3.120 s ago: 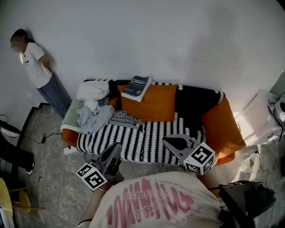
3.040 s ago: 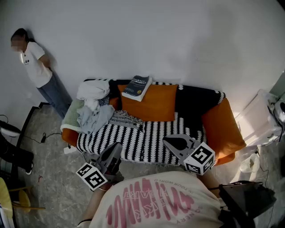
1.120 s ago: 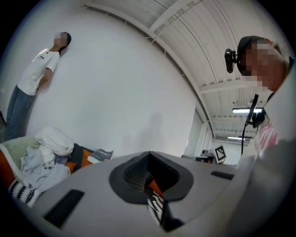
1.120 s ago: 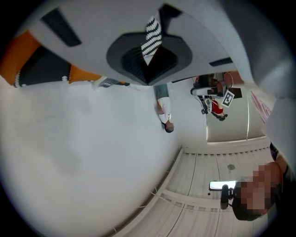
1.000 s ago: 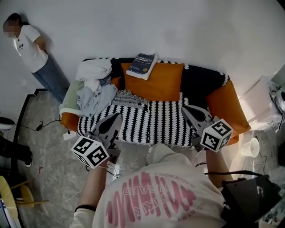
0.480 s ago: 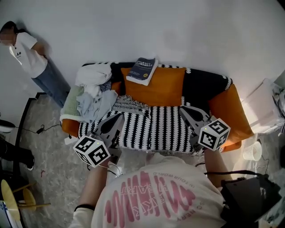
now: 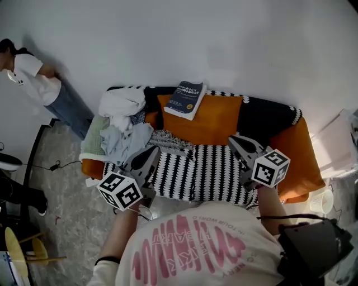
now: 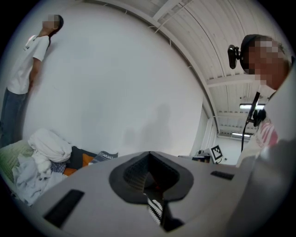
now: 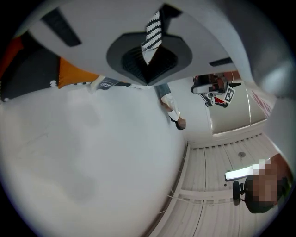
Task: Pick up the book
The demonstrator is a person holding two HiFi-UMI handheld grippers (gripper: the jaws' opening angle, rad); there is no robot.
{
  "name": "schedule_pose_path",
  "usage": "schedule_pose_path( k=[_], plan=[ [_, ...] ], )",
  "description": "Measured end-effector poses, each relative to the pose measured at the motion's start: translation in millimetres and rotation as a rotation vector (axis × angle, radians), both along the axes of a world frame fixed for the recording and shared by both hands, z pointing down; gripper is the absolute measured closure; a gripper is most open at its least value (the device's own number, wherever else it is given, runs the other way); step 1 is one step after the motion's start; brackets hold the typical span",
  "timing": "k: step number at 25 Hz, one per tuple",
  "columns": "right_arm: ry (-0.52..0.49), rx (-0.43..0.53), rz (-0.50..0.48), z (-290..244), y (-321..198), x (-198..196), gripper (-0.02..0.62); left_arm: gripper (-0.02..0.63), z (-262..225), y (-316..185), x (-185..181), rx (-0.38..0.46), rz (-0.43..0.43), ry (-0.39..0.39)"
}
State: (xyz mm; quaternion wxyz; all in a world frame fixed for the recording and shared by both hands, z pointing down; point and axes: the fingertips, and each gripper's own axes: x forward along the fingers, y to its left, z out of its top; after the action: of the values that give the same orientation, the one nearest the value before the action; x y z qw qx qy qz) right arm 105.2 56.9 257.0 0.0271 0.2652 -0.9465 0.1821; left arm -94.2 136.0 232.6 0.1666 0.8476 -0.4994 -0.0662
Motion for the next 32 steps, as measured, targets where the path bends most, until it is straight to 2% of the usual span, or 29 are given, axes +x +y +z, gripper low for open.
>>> schedule_pose_path(
  k=[8, 12, 23, 32],
  plan=[
    [0.025, -0.011, -0.049, 4, -55, -22, 0.588, 0.598, 4, -48, -13, -0.023, -0.030, -0.005],
    [0.027, -0.024, -0.067, 7, -81, -29, 0.588, 0.598, 7, -73, -20, -0.033, -0.050, -0.038],
    [0.055, -0.057, -0.086, 19, -143, -40, 0.588, 0.598, 11, -133, -29, -0.044, -0.074, -0.024],
    [0.071, -0.119, -0.092, 40, -182, -39, 0.588, 0.598, 27, -174, -31, -0.100, -0.092, 0.019]
  ],
)
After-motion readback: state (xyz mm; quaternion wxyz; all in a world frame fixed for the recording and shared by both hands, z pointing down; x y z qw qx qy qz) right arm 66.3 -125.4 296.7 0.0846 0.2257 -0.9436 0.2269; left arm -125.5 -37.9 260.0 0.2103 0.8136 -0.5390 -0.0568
